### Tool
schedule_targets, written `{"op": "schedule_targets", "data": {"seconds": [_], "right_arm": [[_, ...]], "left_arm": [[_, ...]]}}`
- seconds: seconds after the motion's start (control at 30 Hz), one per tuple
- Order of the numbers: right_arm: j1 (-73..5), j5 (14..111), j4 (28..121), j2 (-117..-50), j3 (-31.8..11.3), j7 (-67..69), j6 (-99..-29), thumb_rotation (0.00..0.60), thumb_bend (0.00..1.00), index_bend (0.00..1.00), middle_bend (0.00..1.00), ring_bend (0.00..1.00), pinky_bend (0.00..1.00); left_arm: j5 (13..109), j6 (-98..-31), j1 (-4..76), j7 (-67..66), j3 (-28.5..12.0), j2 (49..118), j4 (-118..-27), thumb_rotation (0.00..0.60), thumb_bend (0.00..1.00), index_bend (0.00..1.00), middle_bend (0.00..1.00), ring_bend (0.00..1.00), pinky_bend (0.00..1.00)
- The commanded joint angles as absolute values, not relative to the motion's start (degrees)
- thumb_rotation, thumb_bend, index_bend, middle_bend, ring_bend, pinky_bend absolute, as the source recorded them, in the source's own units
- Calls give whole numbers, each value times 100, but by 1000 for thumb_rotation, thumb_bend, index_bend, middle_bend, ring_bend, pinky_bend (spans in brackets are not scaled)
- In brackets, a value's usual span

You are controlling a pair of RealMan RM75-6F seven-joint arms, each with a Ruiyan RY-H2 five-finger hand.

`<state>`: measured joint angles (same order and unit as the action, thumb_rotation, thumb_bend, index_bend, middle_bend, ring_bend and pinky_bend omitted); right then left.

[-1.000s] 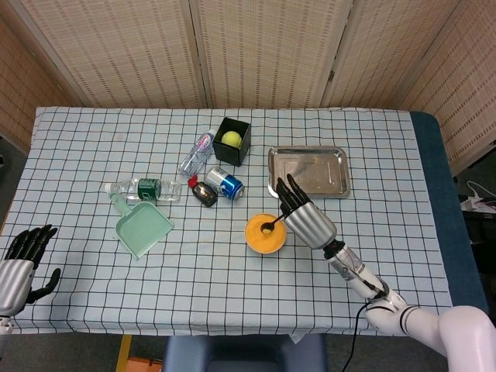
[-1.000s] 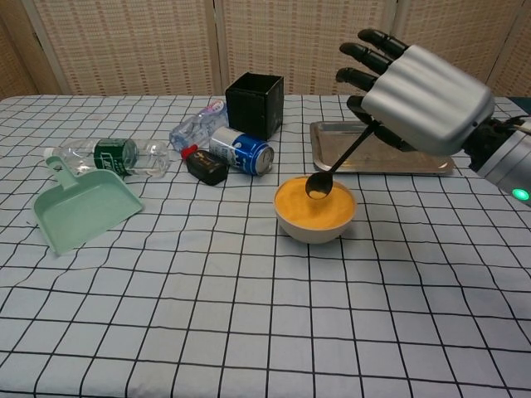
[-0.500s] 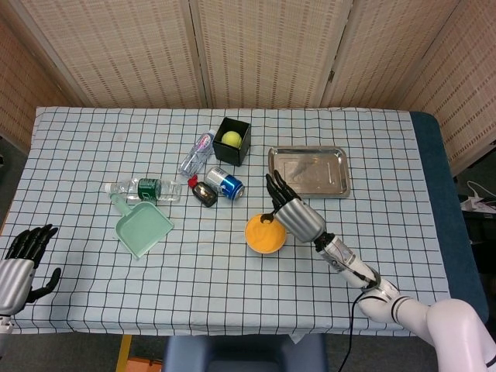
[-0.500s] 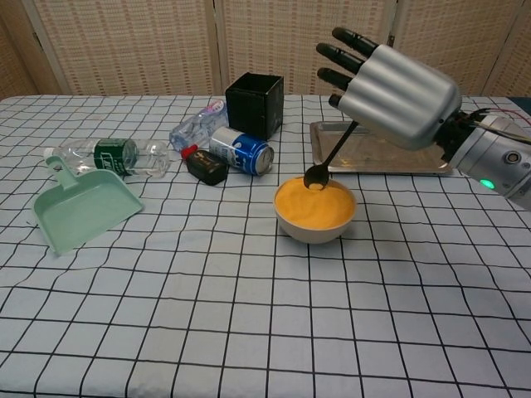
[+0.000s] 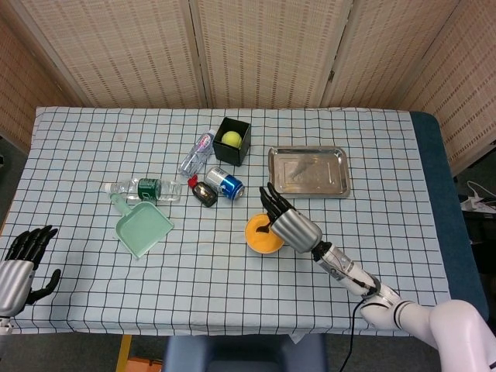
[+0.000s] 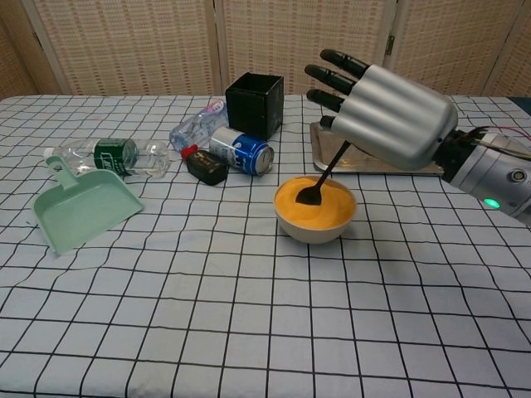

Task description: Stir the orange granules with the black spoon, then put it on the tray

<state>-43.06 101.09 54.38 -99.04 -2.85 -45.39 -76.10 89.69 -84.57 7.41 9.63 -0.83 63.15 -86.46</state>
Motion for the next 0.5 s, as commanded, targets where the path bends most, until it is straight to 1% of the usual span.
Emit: {"op": "schedule_targets", "data": {"seconds": [0.03, 0.27, 0.5], "right_arm": [[-4237, 10116, 5585, -9839, -279, -4396, -7721, 600, 343, 843, 200, 0, 59], [-4114, 10093, 5855, -9626, -354, -4325, -7912, 600, 343, 844, 200, 0, 59], [-4072, 10214, 5997, -9489, -280, -4417, -7906, 600, 343, 844, 200, 0, 59]], "left_arm": [[8975, -8442, 758, 949, -90, 6311, -8662, 600, 450, 0, 13, 0, 55], [8974, -8434, 762, 922, -87, 6315, -8679, 600, 450, 0, 13, 0, 55], [8997, -8431, 767, 890, -72, 6330, -8695, 600, 450, 0, 13, 0, 55]]}}
